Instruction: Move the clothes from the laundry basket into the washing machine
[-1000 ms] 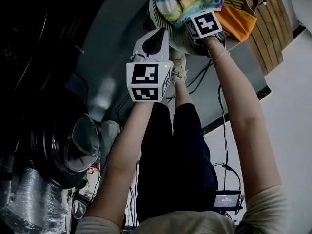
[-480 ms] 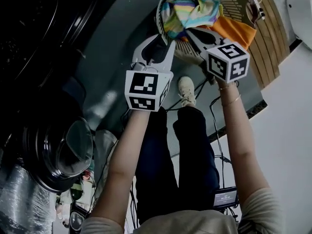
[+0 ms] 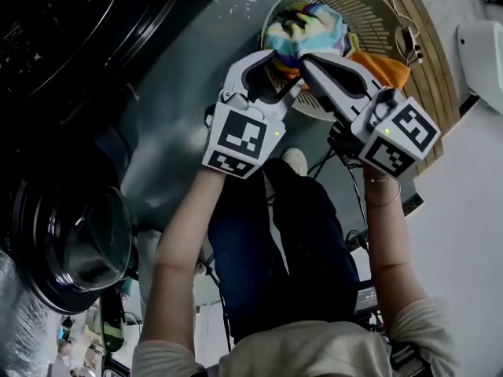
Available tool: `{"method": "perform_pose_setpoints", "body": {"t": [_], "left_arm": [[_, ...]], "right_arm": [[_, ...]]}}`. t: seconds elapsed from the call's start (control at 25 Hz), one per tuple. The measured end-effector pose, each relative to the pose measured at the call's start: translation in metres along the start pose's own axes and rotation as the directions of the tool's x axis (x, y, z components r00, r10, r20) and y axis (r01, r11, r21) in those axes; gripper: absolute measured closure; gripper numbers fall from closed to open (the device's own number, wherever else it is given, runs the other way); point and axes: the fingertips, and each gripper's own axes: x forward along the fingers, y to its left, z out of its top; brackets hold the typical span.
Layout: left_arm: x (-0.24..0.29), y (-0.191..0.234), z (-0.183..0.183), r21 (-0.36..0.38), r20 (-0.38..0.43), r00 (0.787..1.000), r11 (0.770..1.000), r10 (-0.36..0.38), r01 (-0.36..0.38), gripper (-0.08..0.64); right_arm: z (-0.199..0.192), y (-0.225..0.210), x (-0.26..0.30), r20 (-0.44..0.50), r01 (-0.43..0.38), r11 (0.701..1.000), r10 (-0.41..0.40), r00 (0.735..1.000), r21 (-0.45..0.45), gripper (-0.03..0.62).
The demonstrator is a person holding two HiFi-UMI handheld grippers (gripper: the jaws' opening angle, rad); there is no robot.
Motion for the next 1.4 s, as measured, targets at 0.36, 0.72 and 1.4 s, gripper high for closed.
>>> {"method": "perform_pose_setpoints", "body": {"t": [0.36,0.72,1.4], "left_arm": [[-0.049,0.053,0.058,0.149,0.352,0.935,0.989,-0.042,-0.012,0.531],[-0.12,0.115,0.052,0.111,0.524,0.834,0.957,0.172,-0.267,0.532],[-0.251,0.194,0.083,-0.18,0.561,0.625,0.817,0.543,-0.549,0.532]], "right_arm": [[0.045,0.069,0.051,0.151,-0.222,0.926,0.278,0.949,-0.306,0.577],[0.032,0.083,0.104,0.093,-0.147,0.702,0.292,0.952,-0.697,0.564],[-0.06,-0.015,0.1,-0.265,-0.149,0.739,-0.041,0.963,-0.657,0.273]]}}
